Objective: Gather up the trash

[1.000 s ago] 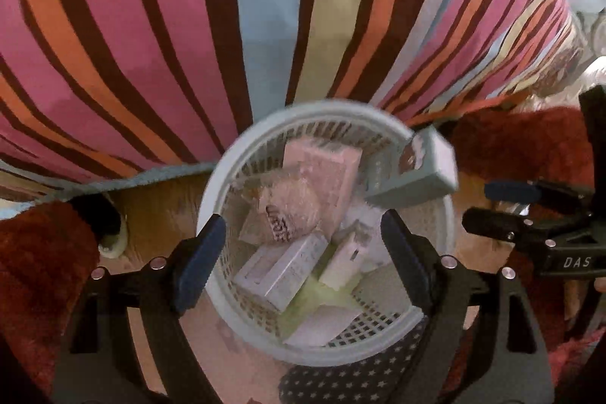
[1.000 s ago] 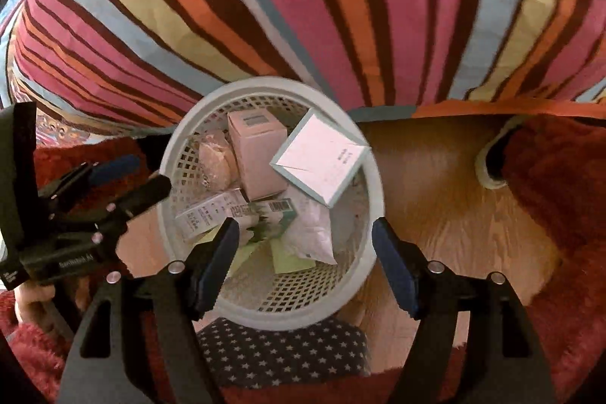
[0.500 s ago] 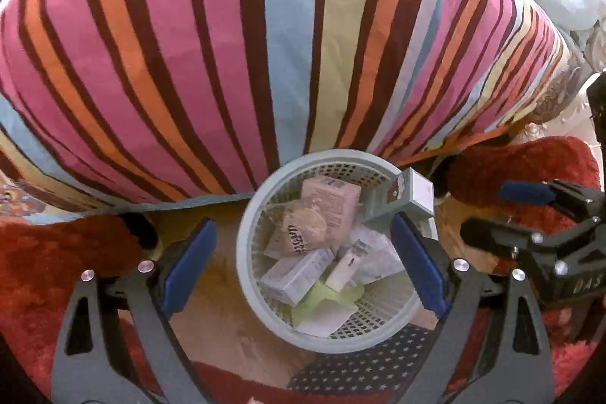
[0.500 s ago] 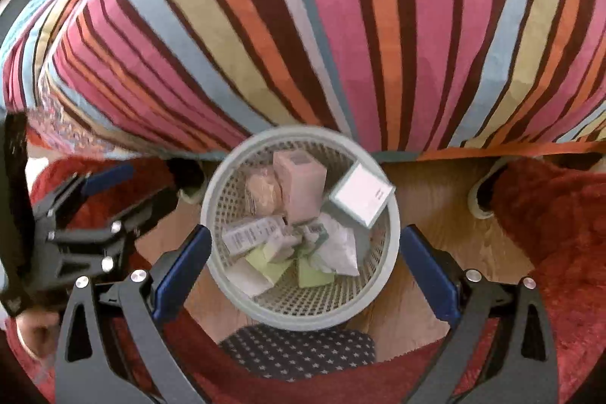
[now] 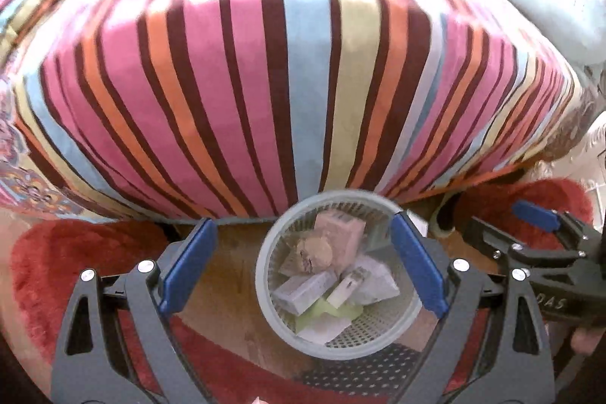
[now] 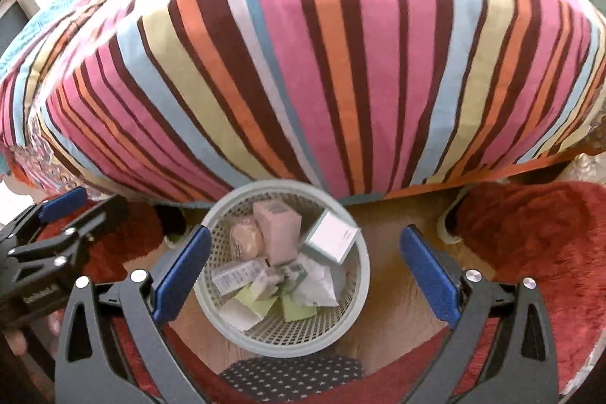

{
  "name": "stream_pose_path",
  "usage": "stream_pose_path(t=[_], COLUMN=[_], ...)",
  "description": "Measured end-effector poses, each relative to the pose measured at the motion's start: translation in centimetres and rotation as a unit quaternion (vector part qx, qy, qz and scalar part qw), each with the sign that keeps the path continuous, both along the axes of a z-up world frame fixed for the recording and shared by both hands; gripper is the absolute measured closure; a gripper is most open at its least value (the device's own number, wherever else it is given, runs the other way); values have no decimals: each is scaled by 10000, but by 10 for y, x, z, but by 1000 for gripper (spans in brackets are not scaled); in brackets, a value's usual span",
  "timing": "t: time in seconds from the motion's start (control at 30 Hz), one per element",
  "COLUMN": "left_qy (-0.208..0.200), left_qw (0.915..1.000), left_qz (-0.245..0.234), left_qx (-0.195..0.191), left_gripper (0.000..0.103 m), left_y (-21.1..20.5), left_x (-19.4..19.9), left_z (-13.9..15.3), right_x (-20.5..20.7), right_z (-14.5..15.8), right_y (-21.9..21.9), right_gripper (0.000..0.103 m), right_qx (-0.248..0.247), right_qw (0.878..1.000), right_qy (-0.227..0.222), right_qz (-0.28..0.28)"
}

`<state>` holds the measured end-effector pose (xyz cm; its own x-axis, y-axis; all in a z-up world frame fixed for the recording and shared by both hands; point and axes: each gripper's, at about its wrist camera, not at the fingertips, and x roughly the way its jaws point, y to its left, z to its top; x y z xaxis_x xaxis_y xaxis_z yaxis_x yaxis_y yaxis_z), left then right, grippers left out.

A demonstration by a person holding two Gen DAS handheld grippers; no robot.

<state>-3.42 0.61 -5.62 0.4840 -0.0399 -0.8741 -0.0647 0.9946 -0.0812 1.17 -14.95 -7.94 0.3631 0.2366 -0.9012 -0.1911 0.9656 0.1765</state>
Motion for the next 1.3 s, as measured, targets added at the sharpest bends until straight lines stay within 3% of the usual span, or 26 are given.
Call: stream_pose_path(t=[0.13,0.3,0.63,1.3], left_qy=[-303,-402,-375,-343], left_qw=[9995,9992,9989,9992], left_qz=[7,60,76,100], left_qx=[40,-54,287,165], left_gripper=[13,13,13,13], left_y=[-10,-13,-19,-13], left_x=[-7,-12,-15,-12], left_z=[23,34,30,27], right_x=[-2,-4,-6,-5], right_z=[16,24,15,5], right_y=[1,0,1,18], right_gripper=[8,7,8,7], right_qx=[-91,-127,-235,-391], right_qw=[9998,9995,9996,9990], right_qy=[-169,-276,-174,14], right_qz=[-26,-58,-54,221])
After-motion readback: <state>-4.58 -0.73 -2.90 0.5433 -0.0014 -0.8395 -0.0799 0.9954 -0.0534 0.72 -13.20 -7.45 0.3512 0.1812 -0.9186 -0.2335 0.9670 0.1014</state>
